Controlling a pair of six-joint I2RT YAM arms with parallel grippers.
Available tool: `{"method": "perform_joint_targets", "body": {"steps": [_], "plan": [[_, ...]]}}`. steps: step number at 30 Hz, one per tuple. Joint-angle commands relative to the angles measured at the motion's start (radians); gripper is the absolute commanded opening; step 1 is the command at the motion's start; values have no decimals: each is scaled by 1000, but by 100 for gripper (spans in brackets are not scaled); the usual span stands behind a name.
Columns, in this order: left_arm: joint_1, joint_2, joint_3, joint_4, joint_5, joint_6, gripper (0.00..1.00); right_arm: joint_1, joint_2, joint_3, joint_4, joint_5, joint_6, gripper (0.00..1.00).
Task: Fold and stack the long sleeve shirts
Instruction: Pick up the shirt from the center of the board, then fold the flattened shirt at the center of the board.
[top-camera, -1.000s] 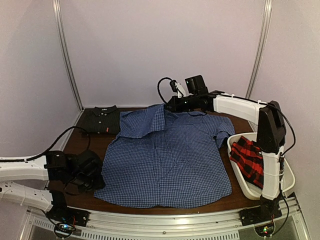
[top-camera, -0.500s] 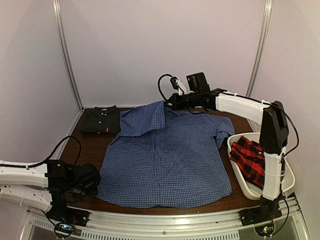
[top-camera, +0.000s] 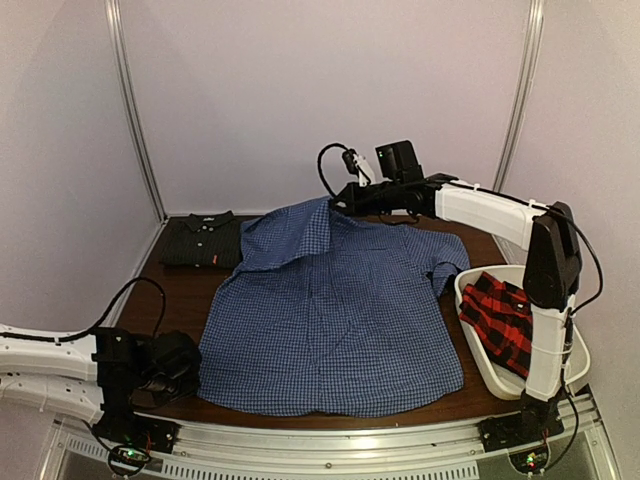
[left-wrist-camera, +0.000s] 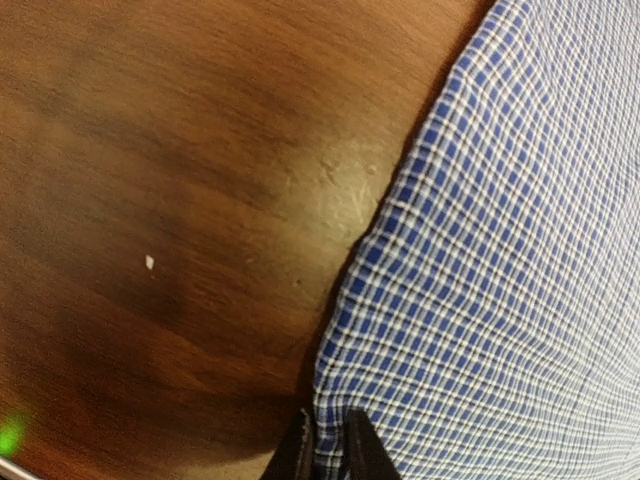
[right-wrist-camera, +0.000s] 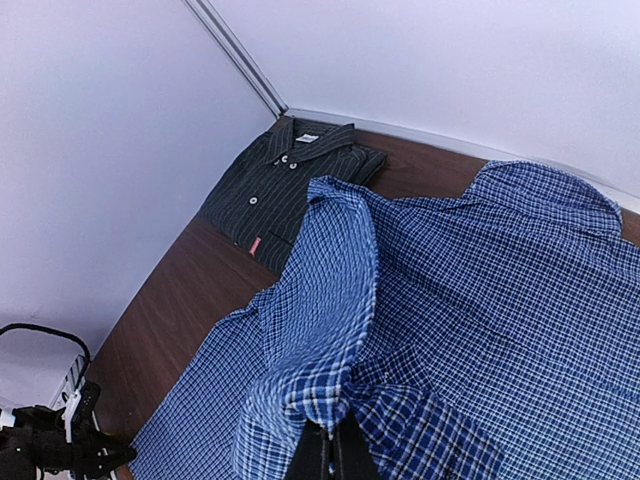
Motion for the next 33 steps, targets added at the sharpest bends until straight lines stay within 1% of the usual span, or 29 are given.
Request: {"method": "perform_joint_targets", "body": {"steps": [1, 3, 4, 8, 11, 16, 19, 24, 28, 33], "plan": [[-2, 36, 18, 27, 2, 42, 7, -4, -42, -1, -14, 10, -7, 0], [-1, 50, 56, 19, -15, 76, 1, -3, -38, 17, -26, 19, -15, 0], [-1, 60, 84, 25, -20, 113, 0, -4, -35, 31, -36, 29, -22, 0], [-1, 187, 252, 30, -33, 287, 0, -15, -22, 93, -95, 105, -40, 0], [-9, 304, 388, 36, -21, 413, 0, -50, -17, 126, -115, 106, -30, 0], [-29, 467, 580, 57, 30, 580, 0, -124, -32, 134, -140, 113, -24, 0], [-45, 550, 666, 99, 91, 666, 0, -158, -50, 112, -162, 139, -36, 0], [-80, 691, 775, 175, 222, 781, 0, -197, -111, 36, -162, 167, -45, 0], [-105, 766, 839, 185, 301, 837, 0, -207, -156, -14, -179, 220, -66, 0], [-117, 796, 832, 208, 404, 874, 0, -213, -216, -81, -187, 264, -76, 0]]}}
